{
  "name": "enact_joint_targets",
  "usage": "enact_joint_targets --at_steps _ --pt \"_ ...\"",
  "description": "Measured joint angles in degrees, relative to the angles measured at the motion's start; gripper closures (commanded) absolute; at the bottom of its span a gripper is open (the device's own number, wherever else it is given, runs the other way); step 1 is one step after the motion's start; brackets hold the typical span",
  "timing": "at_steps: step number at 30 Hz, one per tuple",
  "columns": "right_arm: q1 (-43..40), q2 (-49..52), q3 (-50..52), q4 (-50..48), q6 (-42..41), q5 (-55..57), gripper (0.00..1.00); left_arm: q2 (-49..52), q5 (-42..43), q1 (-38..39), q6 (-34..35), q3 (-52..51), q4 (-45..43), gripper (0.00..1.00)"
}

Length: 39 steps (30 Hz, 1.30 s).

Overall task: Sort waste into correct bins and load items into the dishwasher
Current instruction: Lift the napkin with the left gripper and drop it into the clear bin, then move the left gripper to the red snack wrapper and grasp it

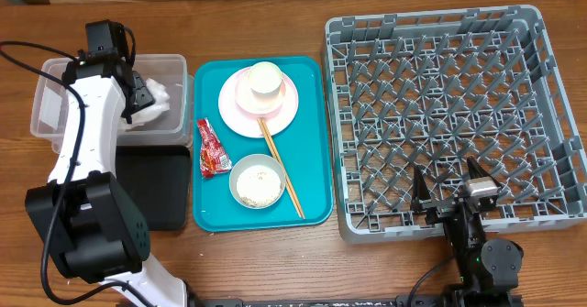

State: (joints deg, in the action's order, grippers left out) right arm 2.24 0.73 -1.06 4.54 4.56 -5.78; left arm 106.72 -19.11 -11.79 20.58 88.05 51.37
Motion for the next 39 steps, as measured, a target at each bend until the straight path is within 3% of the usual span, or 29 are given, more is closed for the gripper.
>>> enact_joint_targets --at_steps 7,16,25,33,39 --pt "0.0 0.0 0.0 -0.04 -0.02 0.0 0.0 0.0 2.93 0.0 -0.24 1.11 4.76 0.2" --pt "0.0 0.0 0.0 -0.02 -0.02 -0.02 0.0 -5.27 22.86 0.66 -2.23 6.8 15.91 0.21" --pt "0.0 0.0 0.0 0.0 -0.02 -0.02 0.0 -9.92 29.2 6.4 -6.08 7.02 27.96 0.28" --pt "0.0 0.0 0.0 -0.02 -0.02 0.0 0.0 -9.92 29.94 12.87 -7.45 0.37 25.92 0.51" --pt "0.0 0.0 0.0 -0.02 -0.02 0.0 0.0 -9.92 30.05 17.2 -6.99 -4.26 21.31 0.62"
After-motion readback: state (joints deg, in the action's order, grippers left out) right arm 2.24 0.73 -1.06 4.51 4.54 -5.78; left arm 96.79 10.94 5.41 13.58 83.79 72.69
